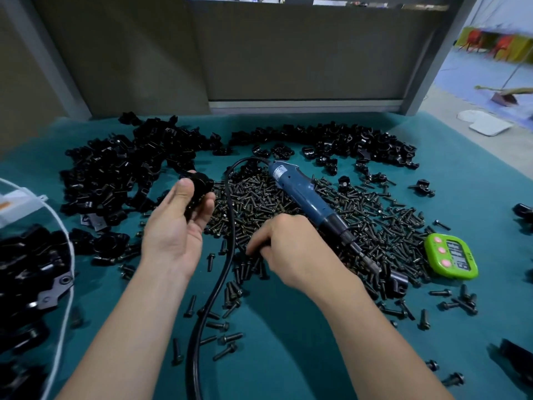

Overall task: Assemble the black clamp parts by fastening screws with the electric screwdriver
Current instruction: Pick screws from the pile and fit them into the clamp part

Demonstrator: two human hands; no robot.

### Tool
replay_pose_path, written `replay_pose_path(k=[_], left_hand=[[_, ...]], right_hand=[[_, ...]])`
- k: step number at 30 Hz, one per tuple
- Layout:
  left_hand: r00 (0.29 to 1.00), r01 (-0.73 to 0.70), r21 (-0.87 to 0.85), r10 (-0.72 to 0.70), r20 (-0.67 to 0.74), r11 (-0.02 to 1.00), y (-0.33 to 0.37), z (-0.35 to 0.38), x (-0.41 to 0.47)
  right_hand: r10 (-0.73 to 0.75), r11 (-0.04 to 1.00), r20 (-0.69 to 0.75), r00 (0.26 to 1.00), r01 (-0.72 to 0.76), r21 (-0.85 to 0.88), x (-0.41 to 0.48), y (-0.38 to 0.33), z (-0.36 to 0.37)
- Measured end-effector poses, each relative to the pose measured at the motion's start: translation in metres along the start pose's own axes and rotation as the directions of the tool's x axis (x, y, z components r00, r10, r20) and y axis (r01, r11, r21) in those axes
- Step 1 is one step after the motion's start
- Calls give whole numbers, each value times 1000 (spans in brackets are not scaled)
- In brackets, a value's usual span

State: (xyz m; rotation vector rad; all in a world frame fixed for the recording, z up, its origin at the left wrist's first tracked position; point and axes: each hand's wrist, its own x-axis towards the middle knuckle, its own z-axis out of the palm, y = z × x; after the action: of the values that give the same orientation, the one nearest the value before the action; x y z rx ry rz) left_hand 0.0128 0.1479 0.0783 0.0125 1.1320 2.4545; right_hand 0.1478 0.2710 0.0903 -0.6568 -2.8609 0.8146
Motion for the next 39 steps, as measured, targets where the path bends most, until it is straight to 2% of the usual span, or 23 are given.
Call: replay_pose_path(k=[8,10,12,14,15,16,18,19,20,21,23,24,25,26,28,35,39], left_hand=[[1000,-3,80,1,26,997,-3,8,-1],[1000,-11,94,9,28,996,-5,8,-2],[999,-15,107,12,31,994,-5,7,-3],[999,-15,122,11,33,992,-5,7,-4],[999,-15,129,11,35,991,-5,6,-4],[999,-18,140,13,38,990,-6,6,-5],[999,-30,176,22,50,984,-6,7,-5],[998,-35,203,24,60,979,-7,8,-5],[997,-42,234,25,74,971,-8,9,-5],[995,-51,271,26,95,961,-9,10,-6],[988,-72,347,20,151,935,-12,13,-8],[984,-79,380,12,176,922,-14,14,-10],[980,-85,409,3,199,909,-16,15,-11],[975,-90,433,-9,221,897,-18,15,-13],[960,-107,469,-31,277,877,-22,17,-16],[924,-167,499,-41,379,850,-21,16,-20],[910,-170,485,-52,411,858,-18,16,-21]], right_hand=[[-50,995,55,997,54,-84,-4,-12,2],[-74,980,92,993,90,-180,-1,-15,6],[-128,923,170,977,181,-341,1,-18,9],[-157,889,206,966,229,-396,-1,-17,12],[-160,902,189,969,222,-370,-1,-15,14],[-143,947,129,981,173,-271,-2,-13,14],[-17,995,-47,999,21,94,-3,-8,11],[64,959,-119,991,-28,283,-3,-5,7],[149,882,-156,977,-60,467,-2,-2,3],[231,754,-148,962,-80,652,-1,2,-3],[320,335,-25,947,-89,938,0,7,-15],[316,129,45,948,-90,988,0,9,-19],[299,-5,88,950,-90,996,0,10,-21],[278,-61,103,955,-89,994,-1,11,-22],[254,-27,68,965,-64,998,-1,13,-20],[237,403,-271,933,160,901,0,13,-12],[162,546,-355,921,216,810,1,13,-9]])
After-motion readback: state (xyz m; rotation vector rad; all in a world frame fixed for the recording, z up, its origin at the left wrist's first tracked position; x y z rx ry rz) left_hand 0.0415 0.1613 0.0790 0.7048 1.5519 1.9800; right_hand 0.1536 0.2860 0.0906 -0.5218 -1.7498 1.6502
